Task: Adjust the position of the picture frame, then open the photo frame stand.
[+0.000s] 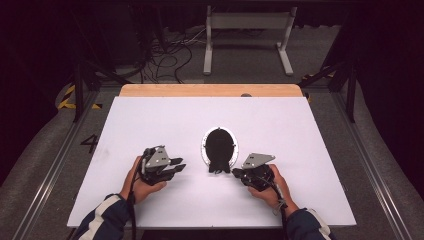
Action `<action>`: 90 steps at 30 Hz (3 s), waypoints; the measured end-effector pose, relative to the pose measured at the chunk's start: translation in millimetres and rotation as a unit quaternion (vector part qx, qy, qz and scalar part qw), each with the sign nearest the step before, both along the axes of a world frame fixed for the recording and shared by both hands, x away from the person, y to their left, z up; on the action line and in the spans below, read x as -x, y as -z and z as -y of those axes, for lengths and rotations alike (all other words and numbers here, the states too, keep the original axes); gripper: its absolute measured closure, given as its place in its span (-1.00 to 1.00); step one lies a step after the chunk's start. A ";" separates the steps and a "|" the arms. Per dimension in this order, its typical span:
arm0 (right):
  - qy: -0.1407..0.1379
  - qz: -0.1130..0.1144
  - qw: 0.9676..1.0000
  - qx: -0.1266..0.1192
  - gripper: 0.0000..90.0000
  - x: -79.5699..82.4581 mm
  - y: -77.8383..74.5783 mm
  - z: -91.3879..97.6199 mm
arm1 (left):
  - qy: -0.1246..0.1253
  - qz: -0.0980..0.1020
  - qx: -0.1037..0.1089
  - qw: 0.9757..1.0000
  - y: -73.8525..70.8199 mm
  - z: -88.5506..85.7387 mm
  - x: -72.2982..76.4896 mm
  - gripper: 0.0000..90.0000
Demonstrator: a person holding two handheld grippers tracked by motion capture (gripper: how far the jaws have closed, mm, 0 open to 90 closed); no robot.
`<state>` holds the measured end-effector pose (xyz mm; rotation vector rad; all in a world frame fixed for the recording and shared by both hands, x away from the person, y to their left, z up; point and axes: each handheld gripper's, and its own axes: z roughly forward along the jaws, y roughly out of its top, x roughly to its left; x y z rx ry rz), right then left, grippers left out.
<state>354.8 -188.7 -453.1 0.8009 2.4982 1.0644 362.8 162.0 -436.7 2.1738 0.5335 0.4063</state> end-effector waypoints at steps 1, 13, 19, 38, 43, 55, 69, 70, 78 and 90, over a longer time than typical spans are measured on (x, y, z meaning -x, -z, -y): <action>0.000 -0.001 1.000 -0.001 0.95 1.0 -1.5 1.5 | -0.003 0.003 0.002 1.000 -0.5 -6.6 3.5 0.51; 0.005 -0.013 1.000 -0.004 0.72 13.3 -12.0 17.9 | -0.069 0.007 0.021 0.997 12.2 -61.3 44.4 -0.29; 0.007 -0.021 1.000 -0.008 0.63 10.7 -13.1 20.1 | -0.089 -0.006 0.035 0.995 13.3 -68.1 46.1 -0.59; -0.010 -0.030 0.999 0.015 0.44 0.4 -7.3 0.0 | -0.108 -0.019 0.020 0.994 20.1 -74.1 42.5 -0.71; -0.009 -0.030 0.999 0.017 0.44 -0.4 -6.3 -1.9 | -0.105 -0.020 0.013 0.994 21.5 -72.5 43.0 -0.71; -0.005 -0.036 0.999 0.031 0.45 -10.2 -2.2 -18.0 | -0.107 -0.023 0.008 0.994 23.2 -75.6 47.0 -0.71; -0.011 -0.052 0.999 -0.003 0.47 -18.6 -2.1 -17.4 | -0.110 -0.029 0.007 0.994 24.5 -79.7 51.0 -0.72; -0.012 -0.056 0.998 -0.007 0.47 -19.9 -1.8 -17.1 | -0.114 -0.029 0.009 0.993 24.2 -80.9 51.5 -0.72; -0.009 -0.078 0.995 -0.063 0.40 -25.9 -4.1 -10.8 | -0.117 -0.032 0.002 0.993 26.0 -82.0 52.2 -0.72; 0.036 -0.212 0.951 -0.220 0.22 -48.6 11.4 1.3 | -0.113 -0.037 -0.005 0.993 27.9 -77.0 51.4 -0.72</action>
